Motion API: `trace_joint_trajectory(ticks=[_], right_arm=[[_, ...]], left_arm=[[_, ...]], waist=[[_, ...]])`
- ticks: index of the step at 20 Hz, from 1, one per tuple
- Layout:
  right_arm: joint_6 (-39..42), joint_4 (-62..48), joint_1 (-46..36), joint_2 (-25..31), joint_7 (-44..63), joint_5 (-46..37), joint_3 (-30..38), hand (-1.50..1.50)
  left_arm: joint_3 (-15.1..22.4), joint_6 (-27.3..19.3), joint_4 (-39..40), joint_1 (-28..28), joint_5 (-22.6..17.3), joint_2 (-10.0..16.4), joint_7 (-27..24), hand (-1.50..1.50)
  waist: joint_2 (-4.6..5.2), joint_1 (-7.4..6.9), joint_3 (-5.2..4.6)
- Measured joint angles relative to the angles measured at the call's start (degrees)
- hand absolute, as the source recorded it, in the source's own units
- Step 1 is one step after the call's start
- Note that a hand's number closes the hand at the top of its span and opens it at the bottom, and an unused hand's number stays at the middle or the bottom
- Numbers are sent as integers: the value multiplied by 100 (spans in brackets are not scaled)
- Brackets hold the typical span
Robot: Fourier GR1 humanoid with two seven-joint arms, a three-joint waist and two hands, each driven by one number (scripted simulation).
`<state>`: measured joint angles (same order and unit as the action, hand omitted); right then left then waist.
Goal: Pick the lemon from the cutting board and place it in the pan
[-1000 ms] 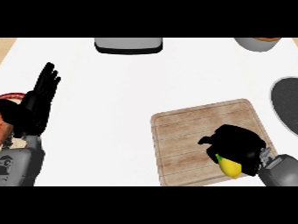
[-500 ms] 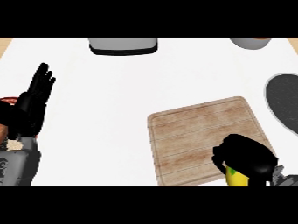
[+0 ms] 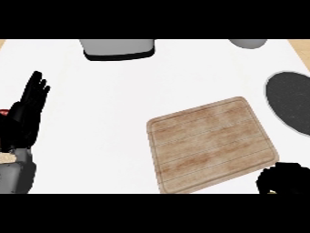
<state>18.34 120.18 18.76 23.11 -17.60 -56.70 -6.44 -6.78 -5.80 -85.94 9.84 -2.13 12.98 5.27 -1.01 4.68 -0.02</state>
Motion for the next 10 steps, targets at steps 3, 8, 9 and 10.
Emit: trace_joint_trajectory(ticks=[3,8,9,10], right_arm=[[-47,781,478,-190,88,577,544,150],[106,1202,606,-467,295,1384,1601,150],[157,1171,547,-547,335,1583,1748,150],[258,1145,439,-592,424,1852,1917,150]], left_arm=[[42,25,-18,-14,8,-34,-41,0],[72,115,-66,5,-8,-29,-82,0],[77,126,-32,28,-4,-33,-99,0],[115,108,-16,86,25,-59,-70,0]], waist=[[24,-87,-1],[62,-258,-1],[69,-282,0],[76,-305,0]])
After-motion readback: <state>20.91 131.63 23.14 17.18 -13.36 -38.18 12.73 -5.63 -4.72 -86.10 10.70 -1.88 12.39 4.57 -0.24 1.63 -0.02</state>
